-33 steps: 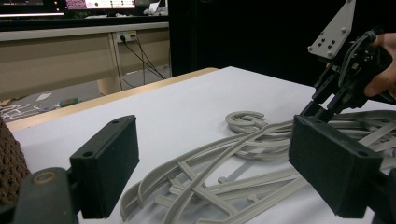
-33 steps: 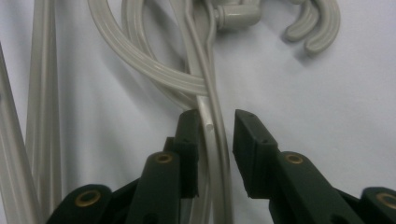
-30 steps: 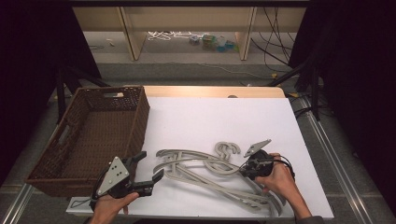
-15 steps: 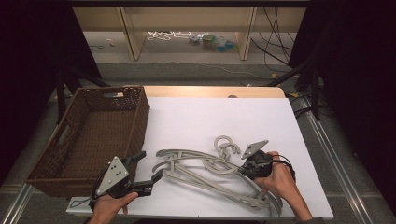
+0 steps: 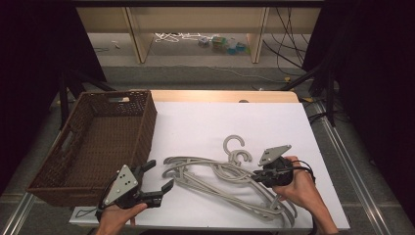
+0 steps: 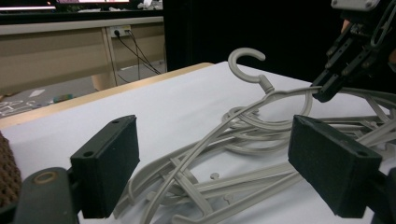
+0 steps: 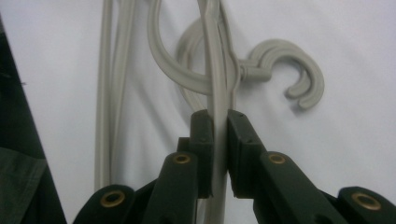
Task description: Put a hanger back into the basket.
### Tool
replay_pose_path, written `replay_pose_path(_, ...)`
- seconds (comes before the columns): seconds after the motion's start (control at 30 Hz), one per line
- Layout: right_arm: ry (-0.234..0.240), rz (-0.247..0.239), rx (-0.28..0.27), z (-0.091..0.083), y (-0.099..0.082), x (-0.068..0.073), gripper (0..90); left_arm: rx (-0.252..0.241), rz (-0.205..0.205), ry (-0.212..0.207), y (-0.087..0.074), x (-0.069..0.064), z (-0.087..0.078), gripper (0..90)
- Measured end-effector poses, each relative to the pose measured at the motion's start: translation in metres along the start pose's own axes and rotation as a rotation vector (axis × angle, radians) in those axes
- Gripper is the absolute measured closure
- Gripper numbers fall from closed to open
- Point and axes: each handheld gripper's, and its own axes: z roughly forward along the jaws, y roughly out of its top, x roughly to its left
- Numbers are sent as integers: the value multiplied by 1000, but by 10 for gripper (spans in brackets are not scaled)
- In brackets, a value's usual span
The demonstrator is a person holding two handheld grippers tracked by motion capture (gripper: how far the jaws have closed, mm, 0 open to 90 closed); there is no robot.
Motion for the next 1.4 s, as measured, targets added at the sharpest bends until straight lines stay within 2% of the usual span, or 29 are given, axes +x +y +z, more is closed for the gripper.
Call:
replay_pose_path(0.07, 3, -11, -13, -2, 1, 1, 825, -5, 1, -12, 0, -1, 1, 161)
replay_pose_path(0.1, 4, -45, -26, -5, 2, 1, 826, 2, -20, -25, 1, -3, 3, 162)
replay_pose_path(0.13, -1, -38, -28, -7, 3, 3, 826, 20, -25, -48, 0, -6, 7, 164)
replay_pose_path(0.27, 7, -47, -37, -12, 4, 5, 827, 38, -26, -62, 1, -9, 15, 169)
replay_pose_path(0.3, 12, -59, -51, -14, 5, 6, 827, 57, -22, -74, 4, -12, 24, 172)
replay_pose_path(0.33, 18, -66, -43, -16, 5, 6, 827, 66, -5, -83, 6, -14, 29, 173)
replay_pose_path(0.43, 21, -77, -69, -18, 7, 8, 827, 103, 46, -84, 12, -18, 45, 176)
replay_pose_path(0.5, 29, -88, -69, -19, 8, 9, 827, 127, 53, -67, 15, -20, 55, 163)
replay_pose_path(0.53, 22, -89, -71, -19, 9, 10, 827, 130, 46, -70, 16, -21, 59, 168)
replay_pose_path(0.63, 32, -113, -77, -24, 11, 13, 827, 155, 66, -74, 18, -21, 66, 192)
replay_pose_path(0.8, 30, -134, -92, -28, 14, 17, 827, 185, 69, -114, 23, -22, 76, 251)
replay_pose_path(0.83, 35, -147, -99, -30, 17, 20, 827, 197, 79, -133, 27, -24, 80, 249)
replay_pose_path(0.9, 43, -155, -104, -31, 19, 22, 827, 206, 91, -138, 30, -26, 82, 259)
replay_pose_path(0.97, 48, -161, -109, -33, 21, 25, 827, 225, 96, -188, 36, -30, 88, 294)
replay_pose_path(1.0, 48, -161, -109, -33, 21, 25, 827, 225, 96, -188, 36, -30, 88, 294)
replay_pose_path(1.03, 52, -168, -116, -34, 22, 26, 827, 240, 116, -205, 39, -33, 89, 298)
replay_pose_path(1.07, 55, -170, -115, -35, 22, 27, 827, 251, 133, -207, 41, -34, 90, 305)
replay_pose_path(1.17, 61, -180, -122, -36, 23, 28, 827, 274, 142, -217, 40, -36, 92, 323)
replay_pose_path(1.23, 62, -190, -125, -36, 24, 29, 827, 292, 160, -219, 39, -37, 94, 362)
replay_pose_path(1.3, 70, -194, -122, -37, 24, 30, 827, 295, 153, -223, 39, -37, 94, 411)
replay_pose_path(1.33, 71, -197, -123, -37, 25, 31, 827, 322, 167, -237, 40, -37, 97, 436)
replay_pose_path(1.37, 69, -197, -126, -37, 25, 31, 827, 329, 169, -243, 40, -38, 97, 465)
replay_pose_path(1.4, 68, -200, -127, -37, 25, 31, 827, 339, 186, -254, 42, -37, 98, 487)
